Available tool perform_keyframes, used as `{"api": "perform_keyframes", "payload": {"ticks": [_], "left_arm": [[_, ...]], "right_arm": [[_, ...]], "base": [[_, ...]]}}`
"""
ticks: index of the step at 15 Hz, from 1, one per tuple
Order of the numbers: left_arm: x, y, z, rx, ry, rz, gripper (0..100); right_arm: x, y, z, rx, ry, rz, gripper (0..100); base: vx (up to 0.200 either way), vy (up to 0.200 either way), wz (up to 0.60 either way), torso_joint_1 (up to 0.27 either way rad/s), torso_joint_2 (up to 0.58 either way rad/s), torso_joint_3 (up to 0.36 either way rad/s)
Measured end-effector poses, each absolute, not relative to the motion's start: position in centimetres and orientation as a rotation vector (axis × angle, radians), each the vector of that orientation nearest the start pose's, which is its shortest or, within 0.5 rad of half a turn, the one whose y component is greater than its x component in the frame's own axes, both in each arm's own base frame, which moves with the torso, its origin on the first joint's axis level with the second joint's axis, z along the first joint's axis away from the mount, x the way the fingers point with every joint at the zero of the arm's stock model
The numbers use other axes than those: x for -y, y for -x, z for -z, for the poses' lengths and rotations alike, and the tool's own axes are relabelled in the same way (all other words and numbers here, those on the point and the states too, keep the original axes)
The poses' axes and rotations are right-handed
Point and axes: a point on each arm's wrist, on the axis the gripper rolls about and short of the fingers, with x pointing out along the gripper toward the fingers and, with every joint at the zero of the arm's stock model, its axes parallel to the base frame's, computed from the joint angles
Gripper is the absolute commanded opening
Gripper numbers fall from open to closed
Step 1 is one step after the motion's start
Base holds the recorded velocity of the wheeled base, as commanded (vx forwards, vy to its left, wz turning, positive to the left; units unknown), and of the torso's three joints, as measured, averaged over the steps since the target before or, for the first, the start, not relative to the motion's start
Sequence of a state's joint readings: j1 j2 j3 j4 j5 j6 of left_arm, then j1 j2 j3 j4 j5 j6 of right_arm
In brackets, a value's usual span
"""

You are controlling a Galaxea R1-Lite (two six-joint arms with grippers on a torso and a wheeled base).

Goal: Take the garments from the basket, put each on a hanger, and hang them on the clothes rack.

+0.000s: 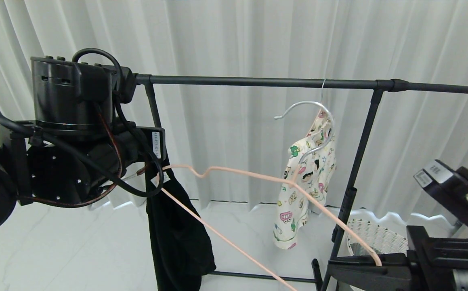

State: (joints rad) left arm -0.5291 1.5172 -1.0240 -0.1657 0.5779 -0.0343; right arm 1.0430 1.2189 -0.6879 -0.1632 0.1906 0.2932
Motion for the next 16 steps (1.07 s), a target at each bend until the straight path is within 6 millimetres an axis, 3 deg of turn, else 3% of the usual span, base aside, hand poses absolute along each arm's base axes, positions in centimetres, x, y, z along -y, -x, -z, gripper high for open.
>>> {"api": "perform_keyframes", "payload": {"ticks": [7,16], "left_arm": [[12.6,-23.4,-25.2,-0.275,-0.127,-0.044,0],[13.6,-22.5,-25.5,-0.264,-0.123,0.006,0]], "right_arm": [[-19.1,-10.9,-21.0,-0.498,-0.095,-1.096,0],[-20.7,-11.5,-21.9,-0.475,-0.102,-1.108,0]], "base": [[0.000,0.000,0.00,0.000,0.00,0.000],[0.000,0.000,0.00,0.000,0.00,0.000]]}}
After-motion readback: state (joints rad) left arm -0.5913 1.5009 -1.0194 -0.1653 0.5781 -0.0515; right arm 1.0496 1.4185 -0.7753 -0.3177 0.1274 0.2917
